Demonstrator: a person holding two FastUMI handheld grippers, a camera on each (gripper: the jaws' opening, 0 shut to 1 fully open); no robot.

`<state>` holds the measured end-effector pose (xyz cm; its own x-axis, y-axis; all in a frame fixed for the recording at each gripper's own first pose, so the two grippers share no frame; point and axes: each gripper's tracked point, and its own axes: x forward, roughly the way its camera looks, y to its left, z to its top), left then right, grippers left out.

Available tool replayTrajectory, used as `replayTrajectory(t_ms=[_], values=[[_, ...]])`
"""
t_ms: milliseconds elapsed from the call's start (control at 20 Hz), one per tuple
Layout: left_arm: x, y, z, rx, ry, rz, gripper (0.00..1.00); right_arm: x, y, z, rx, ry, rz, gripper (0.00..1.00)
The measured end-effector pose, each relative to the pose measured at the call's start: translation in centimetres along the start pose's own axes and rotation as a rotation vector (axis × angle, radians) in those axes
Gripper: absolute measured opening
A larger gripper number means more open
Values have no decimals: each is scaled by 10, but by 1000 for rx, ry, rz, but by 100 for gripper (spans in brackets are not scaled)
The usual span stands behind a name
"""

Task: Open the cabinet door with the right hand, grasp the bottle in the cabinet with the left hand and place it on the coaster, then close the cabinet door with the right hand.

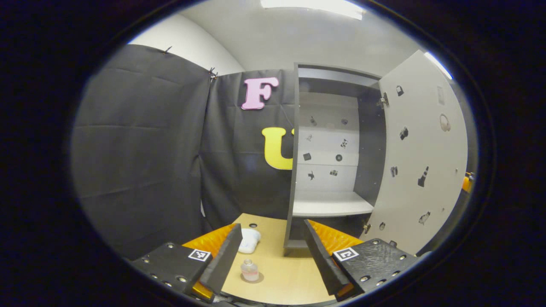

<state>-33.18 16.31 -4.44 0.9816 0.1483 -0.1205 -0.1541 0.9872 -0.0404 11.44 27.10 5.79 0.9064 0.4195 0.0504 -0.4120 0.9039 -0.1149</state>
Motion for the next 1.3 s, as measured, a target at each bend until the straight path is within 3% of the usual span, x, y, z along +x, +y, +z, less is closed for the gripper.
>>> replayTrajectory(t_ms=[300, 350, 400, 450, 550, 600, 650, 950, 1300], values=[[47, 52, 9, 9, -25, 10, 87, 4, 56, -4, 7, 11, 6, 95], [54, 62, 10, 11, -27, 16, 87, 5, 66, -5, 23, 19, 10, 89], [62, 71, 13, 13, -31, 19, 90, 9, 74, -7, 41, 28, 7, 95], [70, 80, 13, 14, -31, 22, 87, 12, 83, -8, 62, 33, 11, 95], [87, 96, 11, 19, -23, 27, 89, 20, 100, -12, 104, 51, 20, 95], [93, 103, 9, 19, -21, 30, 87, 24, 110, -16, 124, 68, 29, 89], [98, 108, 8, 17, -23, 25, 87, 28, 120, -18, 140, 85, 39, 95], [129, 124, -1, 41, -27, -33, 88, 55, 173, -21, 146, 122, 85, 95], [156, 159, -7, 33, -25, -61, 87, 82, 266, -40, 135, 205, 223, 96]])
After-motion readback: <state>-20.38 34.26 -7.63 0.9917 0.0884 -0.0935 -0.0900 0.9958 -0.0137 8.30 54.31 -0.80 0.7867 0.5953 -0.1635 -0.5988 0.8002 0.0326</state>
